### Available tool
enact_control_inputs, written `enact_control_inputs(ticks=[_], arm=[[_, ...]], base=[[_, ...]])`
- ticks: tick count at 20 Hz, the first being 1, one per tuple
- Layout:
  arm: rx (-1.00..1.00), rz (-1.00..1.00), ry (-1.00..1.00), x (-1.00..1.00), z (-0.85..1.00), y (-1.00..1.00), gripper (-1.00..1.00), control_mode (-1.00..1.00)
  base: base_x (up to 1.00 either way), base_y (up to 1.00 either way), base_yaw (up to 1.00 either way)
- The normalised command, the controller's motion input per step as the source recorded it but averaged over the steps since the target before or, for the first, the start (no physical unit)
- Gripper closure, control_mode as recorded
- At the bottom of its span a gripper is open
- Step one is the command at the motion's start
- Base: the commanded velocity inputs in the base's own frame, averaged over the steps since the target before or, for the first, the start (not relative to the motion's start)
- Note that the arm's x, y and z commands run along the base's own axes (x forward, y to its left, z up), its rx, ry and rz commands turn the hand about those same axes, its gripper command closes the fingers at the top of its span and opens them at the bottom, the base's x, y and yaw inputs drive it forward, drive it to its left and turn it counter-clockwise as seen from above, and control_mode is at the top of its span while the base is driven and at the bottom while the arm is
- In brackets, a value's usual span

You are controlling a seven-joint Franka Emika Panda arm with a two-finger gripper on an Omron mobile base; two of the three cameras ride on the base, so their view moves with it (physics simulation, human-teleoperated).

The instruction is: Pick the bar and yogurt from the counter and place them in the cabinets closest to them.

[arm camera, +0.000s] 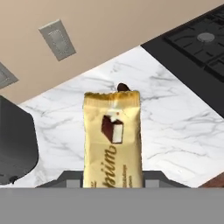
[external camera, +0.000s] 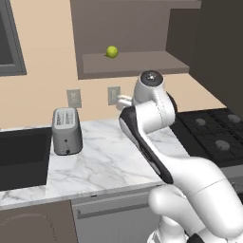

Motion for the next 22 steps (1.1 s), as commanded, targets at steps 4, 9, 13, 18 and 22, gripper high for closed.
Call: enact_control_inputs(ticks=[4, 9, 13, 18, 22], arm=[[0.0, 0.0, -0.12, -0.03, 0.72, -0.22, 1.0, -1.0], [-0.01, 0.01, -0.15, -0.08, 0.46, -0.14, 1.0, -1.0], [0.0, 0.0, -0.11, -0.11, 0.03, 0.0, 1.0, -1.0], [-0.01, 0.0, -0.23, -0.16, 0.3, -0.01, 1.0, -1.0], [0.0, 0.0, -0.26, -0.06, 0.51, -0.12, 1.0, -1.0]], base=[[0.0, 0.0, 0.0], [0.0, 0.0, 0.0], [0.0, 0.0, 0.0], [0.0, 0.0, 0.0], [0.0, 0.0, 0.0]])
